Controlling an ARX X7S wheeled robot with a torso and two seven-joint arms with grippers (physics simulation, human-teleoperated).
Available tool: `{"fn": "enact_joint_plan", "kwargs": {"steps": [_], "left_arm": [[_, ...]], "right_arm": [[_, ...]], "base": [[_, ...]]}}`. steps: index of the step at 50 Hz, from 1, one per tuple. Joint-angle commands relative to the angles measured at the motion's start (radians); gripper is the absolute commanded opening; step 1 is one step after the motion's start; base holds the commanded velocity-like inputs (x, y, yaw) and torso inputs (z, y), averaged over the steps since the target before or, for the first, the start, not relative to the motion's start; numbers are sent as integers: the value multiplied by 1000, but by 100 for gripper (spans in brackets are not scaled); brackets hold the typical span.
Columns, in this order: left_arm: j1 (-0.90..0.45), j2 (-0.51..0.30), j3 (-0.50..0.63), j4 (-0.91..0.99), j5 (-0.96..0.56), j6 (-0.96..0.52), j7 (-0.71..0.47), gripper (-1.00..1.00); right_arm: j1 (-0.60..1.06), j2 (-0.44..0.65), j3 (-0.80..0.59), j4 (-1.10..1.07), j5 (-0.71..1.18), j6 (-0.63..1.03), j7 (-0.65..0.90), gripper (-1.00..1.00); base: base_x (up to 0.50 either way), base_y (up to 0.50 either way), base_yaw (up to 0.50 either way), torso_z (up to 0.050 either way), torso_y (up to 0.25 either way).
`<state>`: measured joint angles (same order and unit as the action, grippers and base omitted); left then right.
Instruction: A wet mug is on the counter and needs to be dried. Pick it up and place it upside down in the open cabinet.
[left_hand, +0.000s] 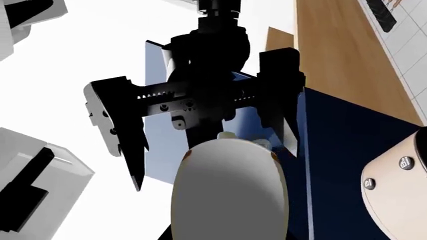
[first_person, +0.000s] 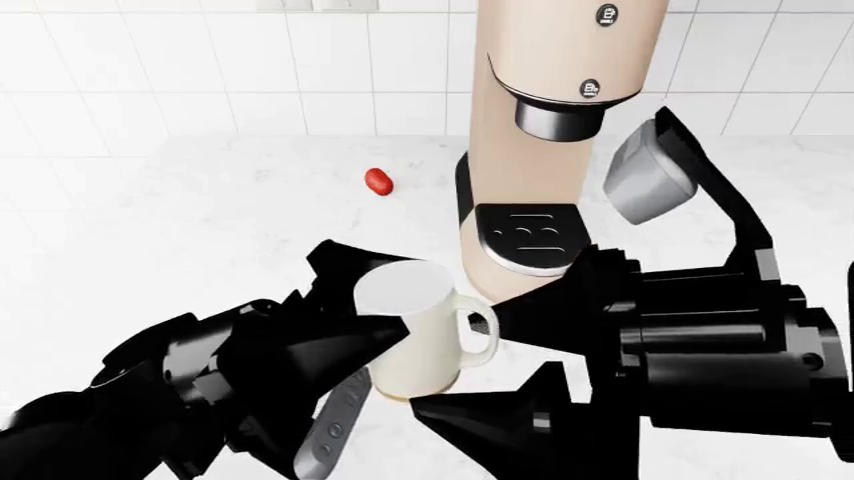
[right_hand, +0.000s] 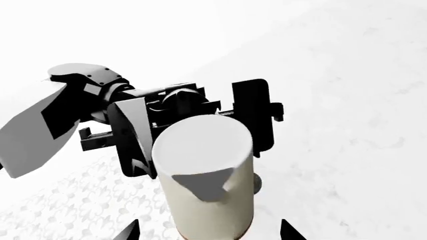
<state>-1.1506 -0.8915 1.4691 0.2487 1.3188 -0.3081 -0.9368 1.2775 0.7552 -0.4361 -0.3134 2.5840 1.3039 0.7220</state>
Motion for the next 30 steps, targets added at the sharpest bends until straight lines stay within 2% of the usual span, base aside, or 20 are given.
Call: {"fn": "enact_joint_plan", "kwargs": {"steps": [1,30], "left_arm": [[-2,2,-20,11,-34,7,-10,-100],[21,42,-10,-13,-33,13,-25,-100]], "right_arm": [[-11,-7,2,3,-18,5,-15,100],[-42,-28,13,6,-70,15,-53,100]], "base": [[0,0,0,0,0],[0,0,0,0,0]]}}
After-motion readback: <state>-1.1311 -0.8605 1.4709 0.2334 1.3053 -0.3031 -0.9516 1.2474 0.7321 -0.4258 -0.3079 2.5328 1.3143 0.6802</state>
